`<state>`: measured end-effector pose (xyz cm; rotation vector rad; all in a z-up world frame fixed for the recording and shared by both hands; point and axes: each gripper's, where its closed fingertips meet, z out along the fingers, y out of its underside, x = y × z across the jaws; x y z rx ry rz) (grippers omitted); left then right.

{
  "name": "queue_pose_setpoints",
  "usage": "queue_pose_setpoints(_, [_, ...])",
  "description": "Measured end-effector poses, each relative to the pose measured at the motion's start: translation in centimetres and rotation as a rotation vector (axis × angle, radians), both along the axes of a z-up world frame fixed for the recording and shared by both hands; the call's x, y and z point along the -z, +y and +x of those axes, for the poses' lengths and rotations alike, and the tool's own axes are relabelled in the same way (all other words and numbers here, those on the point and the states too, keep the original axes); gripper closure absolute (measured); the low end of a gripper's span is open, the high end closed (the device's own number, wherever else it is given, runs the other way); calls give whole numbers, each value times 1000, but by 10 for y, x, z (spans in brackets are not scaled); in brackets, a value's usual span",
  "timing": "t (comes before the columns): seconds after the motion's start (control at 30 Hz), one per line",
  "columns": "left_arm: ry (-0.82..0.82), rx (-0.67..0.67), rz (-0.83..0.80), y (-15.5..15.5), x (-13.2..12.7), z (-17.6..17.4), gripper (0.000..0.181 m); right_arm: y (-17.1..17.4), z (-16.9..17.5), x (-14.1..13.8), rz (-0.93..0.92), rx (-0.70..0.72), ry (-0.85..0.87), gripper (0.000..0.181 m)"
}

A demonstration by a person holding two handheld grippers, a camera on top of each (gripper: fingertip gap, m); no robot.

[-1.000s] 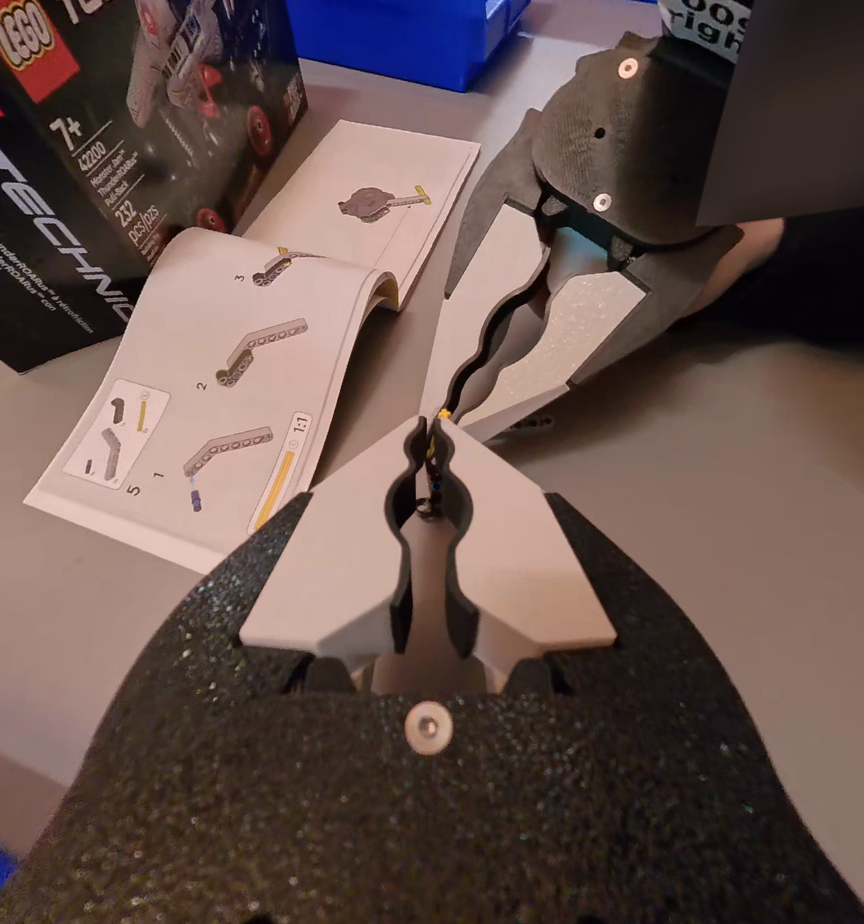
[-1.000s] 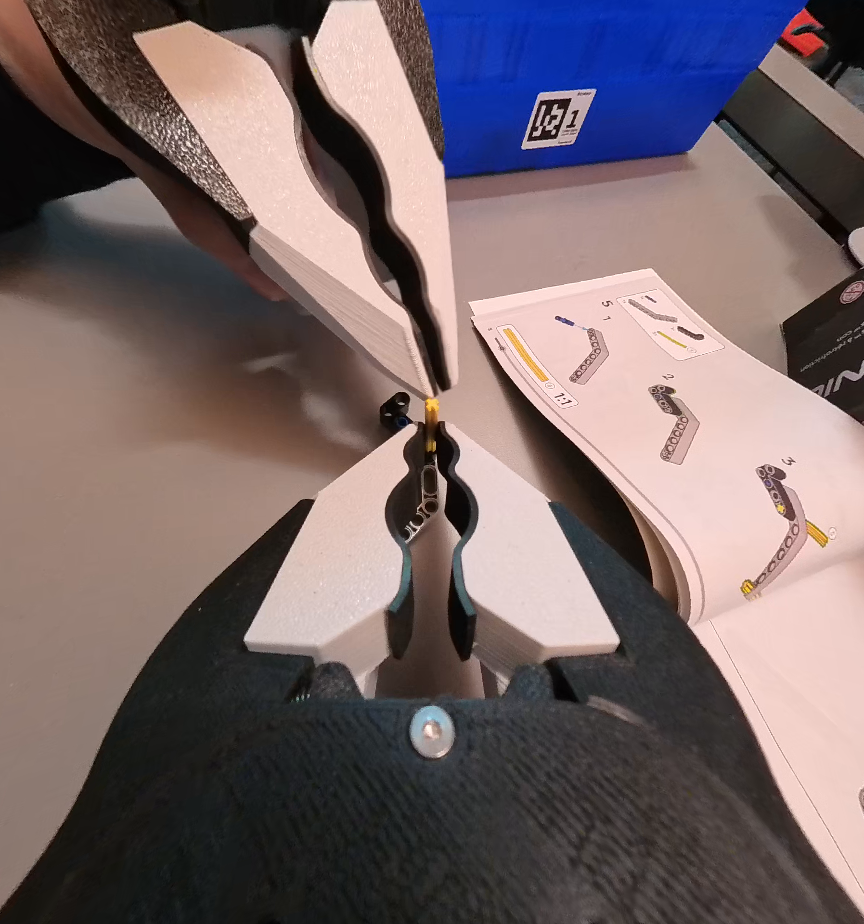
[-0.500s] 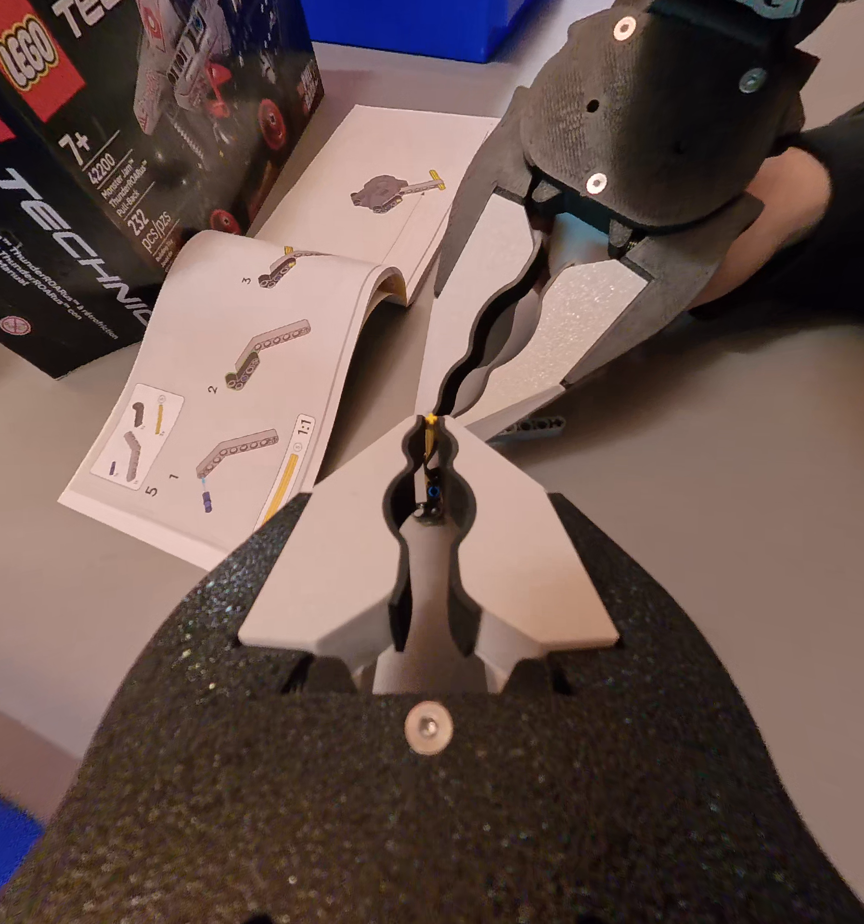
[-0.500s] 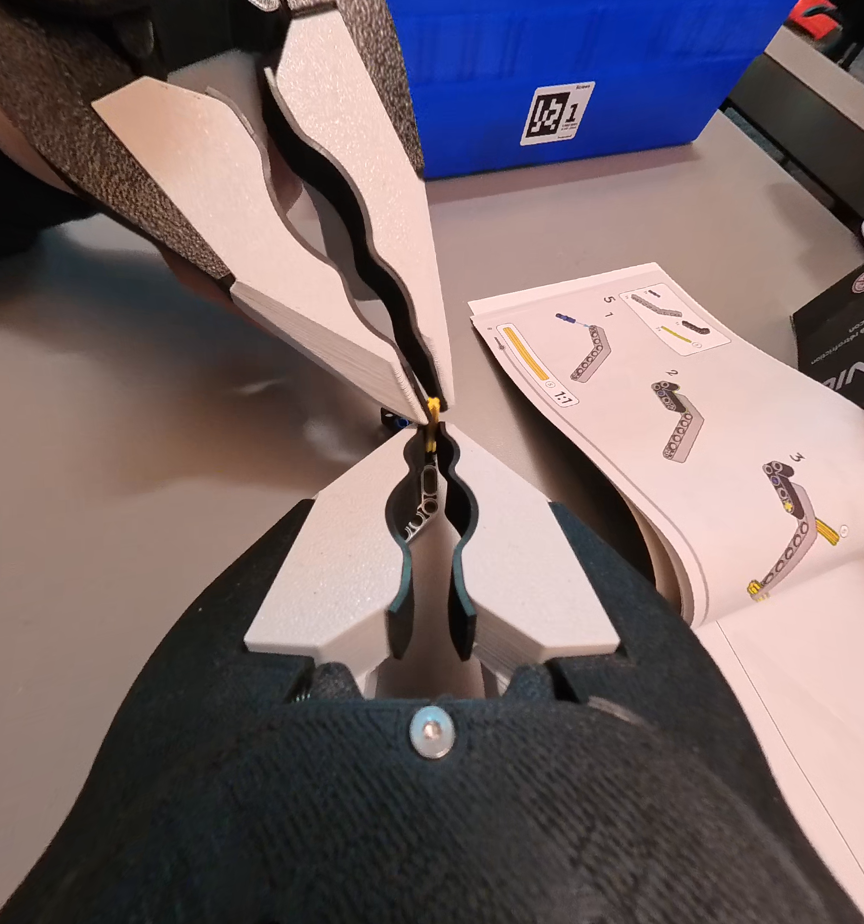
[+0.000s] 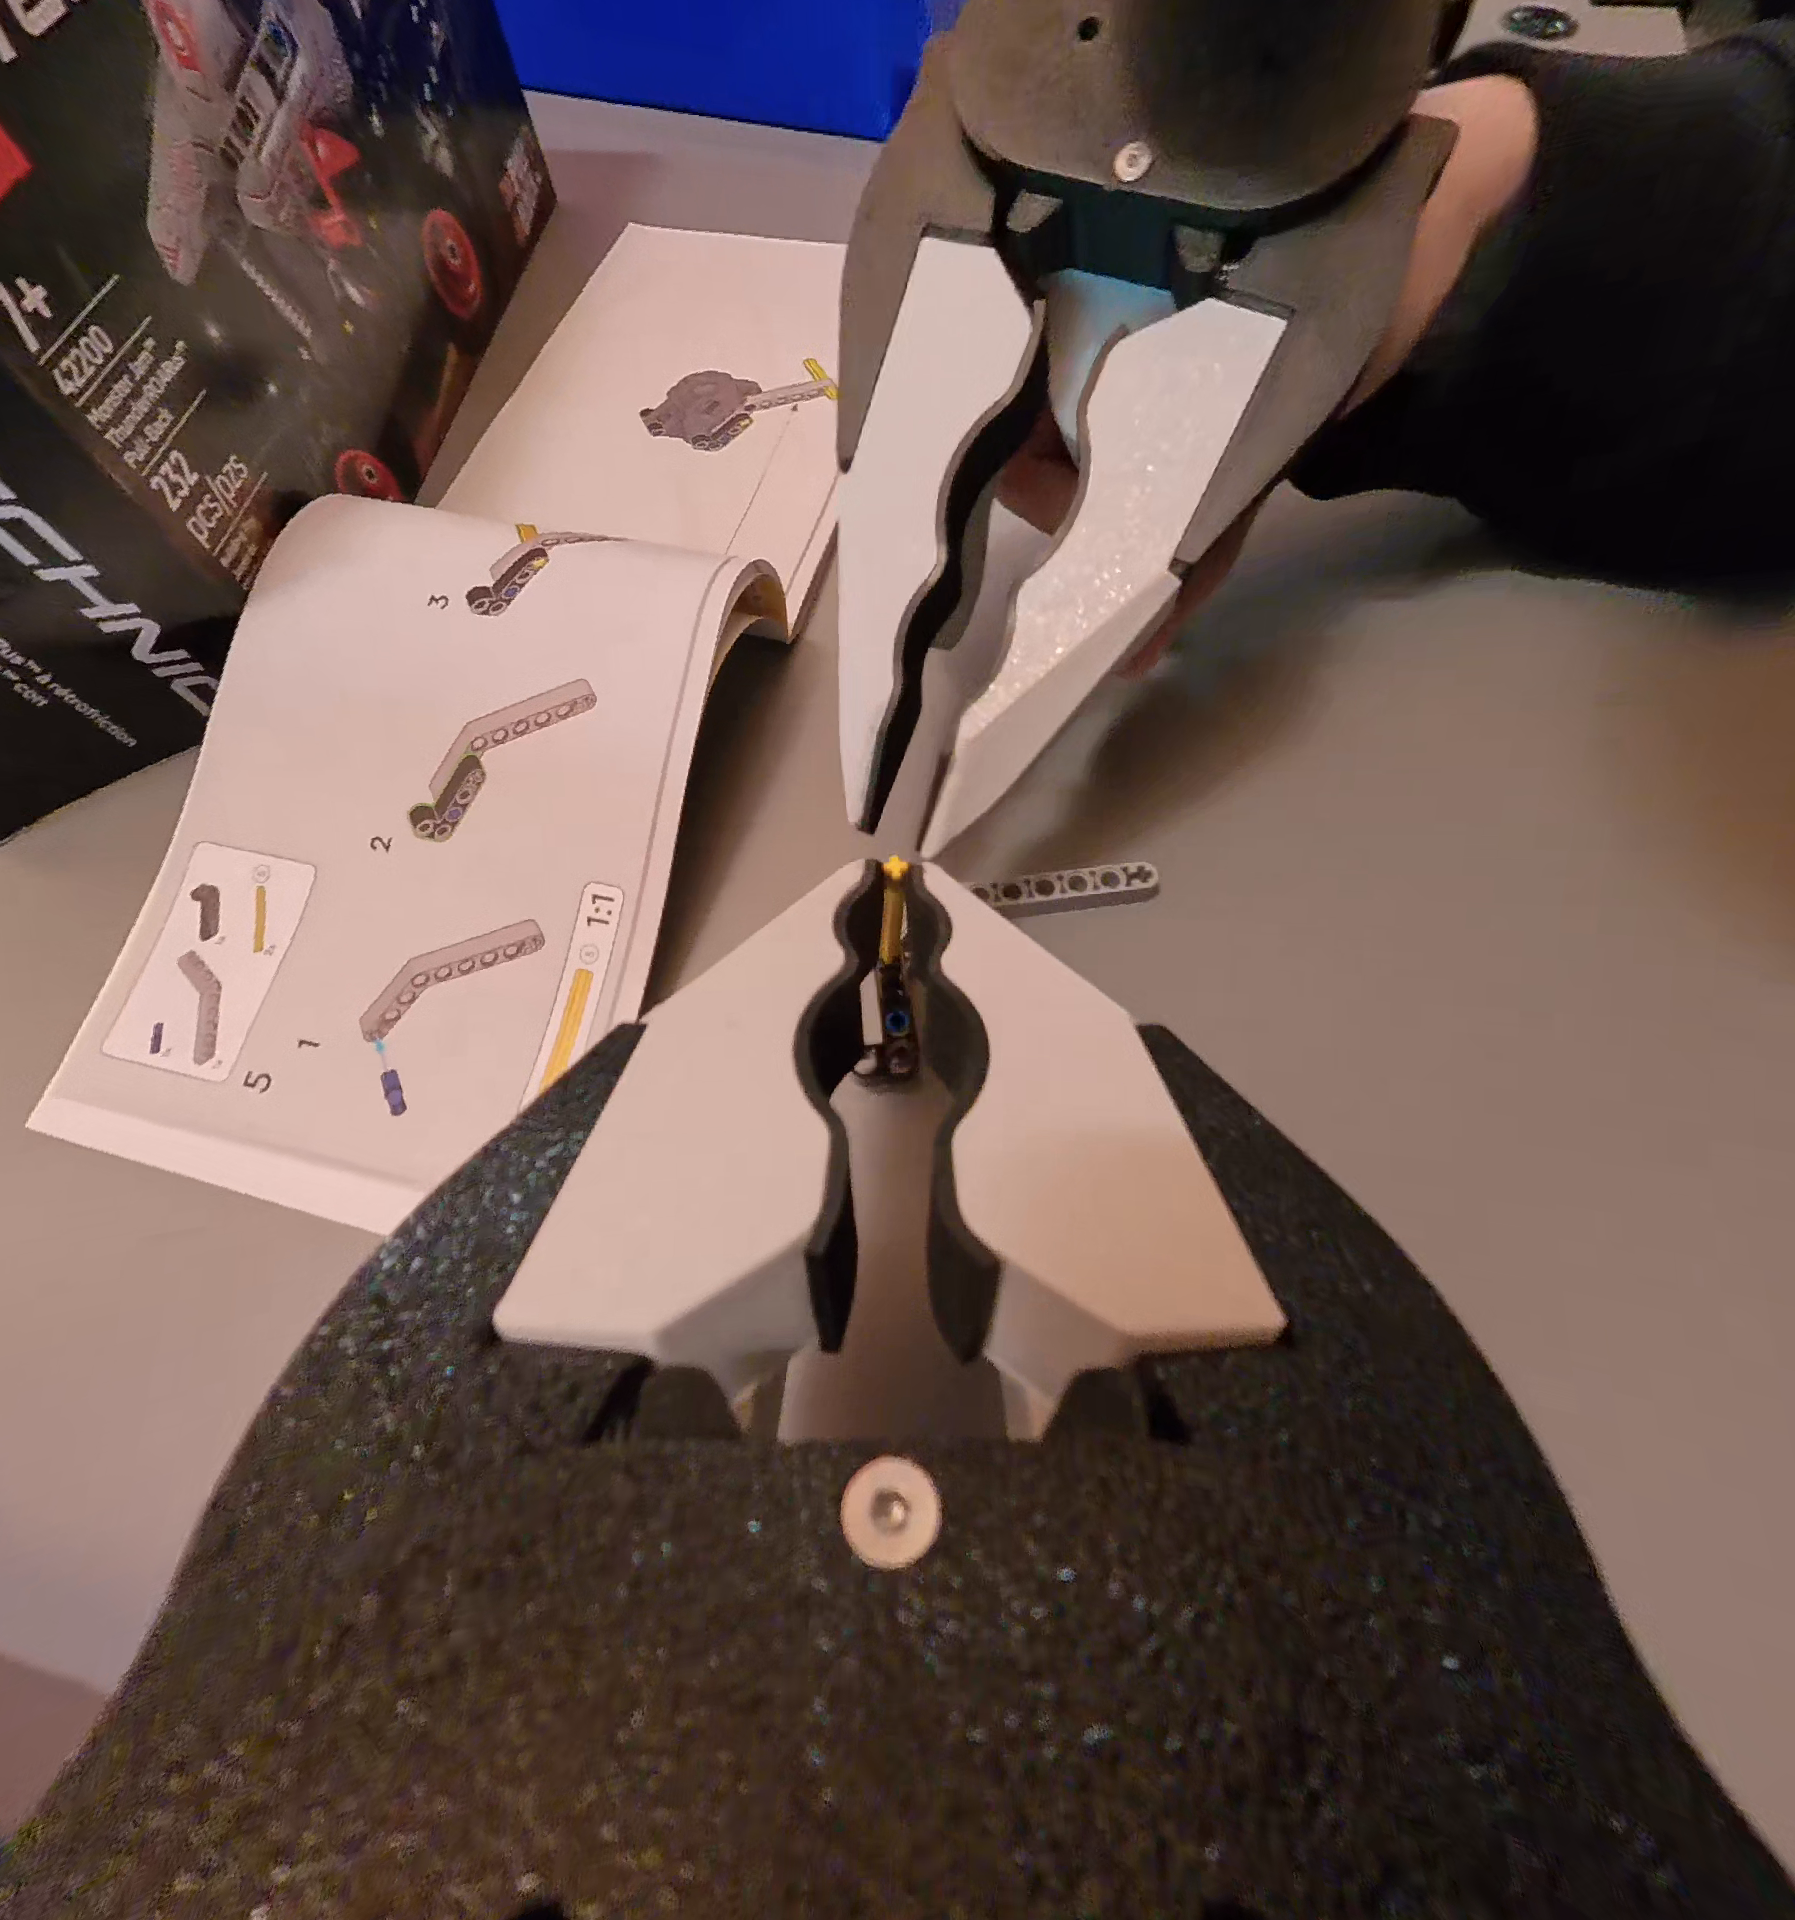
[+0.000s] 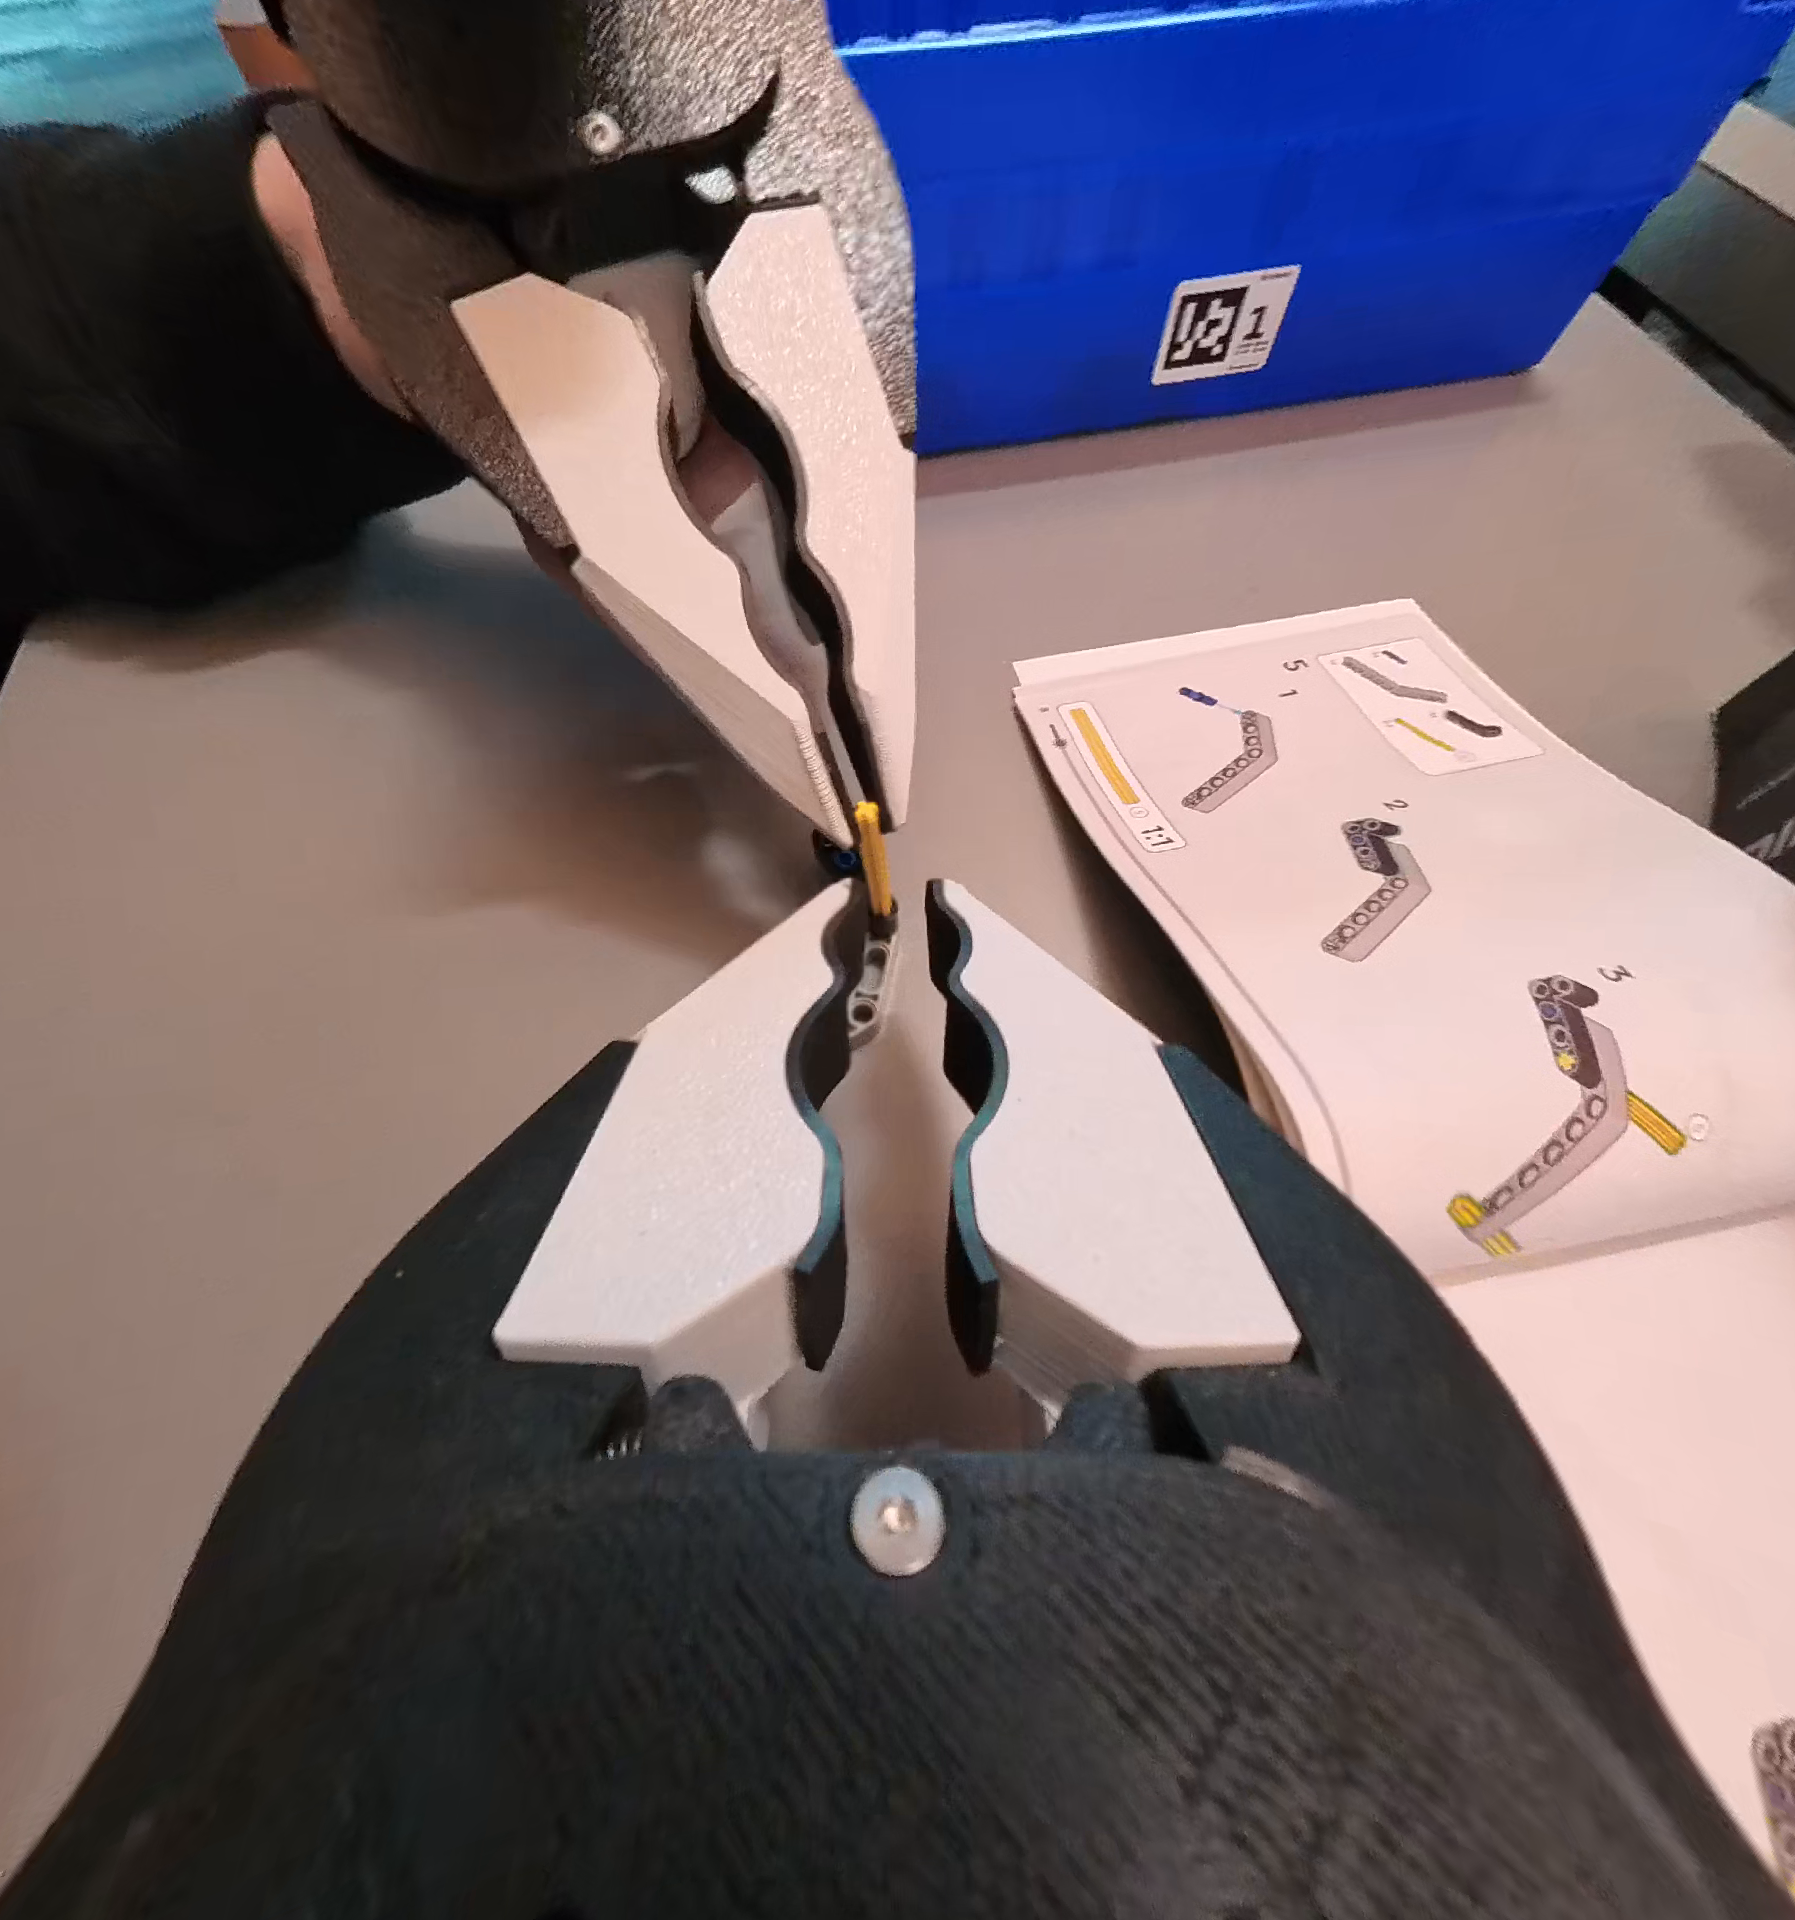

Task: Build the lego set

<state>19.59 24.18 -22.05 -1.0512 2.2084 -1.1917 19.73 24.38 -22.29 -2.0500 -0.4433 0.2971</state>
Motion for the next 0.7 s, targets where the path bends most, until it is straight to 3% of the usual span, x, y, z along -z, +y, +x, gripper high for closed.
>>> queue_pose_setpoints(0.1, [6, 28, -29, -1, 0, 2, 180, 4, -2, 7, -17, -23, -34, 166])
queue_pose_setpoints(0.7, [-4, 48, -90, 2, -1, -5, 180, 14, -15, 7, 49, -130, -113, 177])
